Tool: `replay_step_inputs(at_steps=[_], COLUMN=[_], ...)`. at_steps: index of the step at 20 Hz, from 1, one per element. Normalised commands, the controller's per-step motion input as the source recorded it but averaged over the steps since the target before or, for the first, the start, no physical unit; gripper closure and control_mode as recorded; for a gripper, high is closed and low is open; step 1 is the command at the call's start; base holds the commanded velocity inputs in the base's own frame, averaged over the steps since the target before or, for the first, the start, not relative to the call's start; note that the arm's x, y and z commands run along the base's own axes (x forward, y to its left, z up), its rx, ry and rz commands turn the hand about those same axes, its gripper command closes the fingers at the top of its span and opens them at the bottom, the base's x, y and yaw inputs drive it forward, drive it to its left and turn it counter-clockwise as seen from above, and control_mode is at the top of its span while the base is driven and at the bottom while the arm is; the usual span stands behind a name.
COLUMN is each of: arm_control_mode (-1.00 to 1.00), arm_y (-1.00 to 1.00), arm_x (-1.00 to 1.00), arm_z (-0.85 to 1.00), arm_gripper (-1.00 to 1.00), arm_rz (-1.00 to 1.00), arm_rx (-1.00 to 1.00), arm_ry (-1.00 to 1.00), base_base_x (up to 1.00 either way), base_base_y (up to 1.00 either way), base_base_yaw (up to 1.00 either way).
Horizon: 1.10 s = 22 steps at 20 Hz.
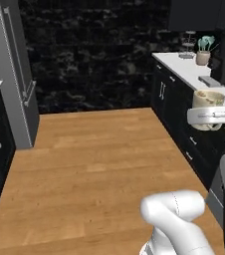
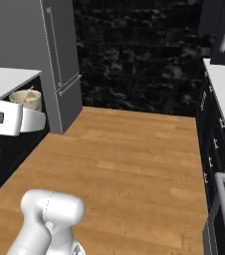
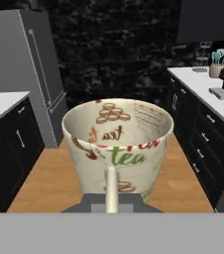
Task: Gather all objects into one cabinet and sort the glasses and bowls to opposite sides.
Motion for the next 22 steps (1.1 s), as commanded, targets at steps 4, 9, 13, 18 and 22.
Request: replay_step_inputs(at_steps=[4, 9, 13, 18, 22], arm_control_mode=[1.0, 1.0, 1.0, 1.0, 1.0], arm_y=[0.0, 0.0, 0.0, 0.0, 0.0], arm_x=[0.0, 0.0, 0.0, 0.0, 0.0], arm_z=[0.0, 0.0, 0.0, 0.0, 0.0], arm_gripper=[1.0, 1.0, 1.0, 1.0, 1.0], arm_rz=[0.0, 0.0, 0.0, 0.0, 0.0], arm_rx=[0.0, 0.0, 0.0, 0.0, 0.0], arm_ry=[0.0, 0.0, 0.0, 0.0, 0.0], base_base_x=[1.0, 1.0, 1.0, 1.0, 1.0], base_base_y=[0.0, 0.0, 0.0, -0.03, -0.14], base_base_yaw=[0.0, 0.0, 0.0, 0.0, -0.01])
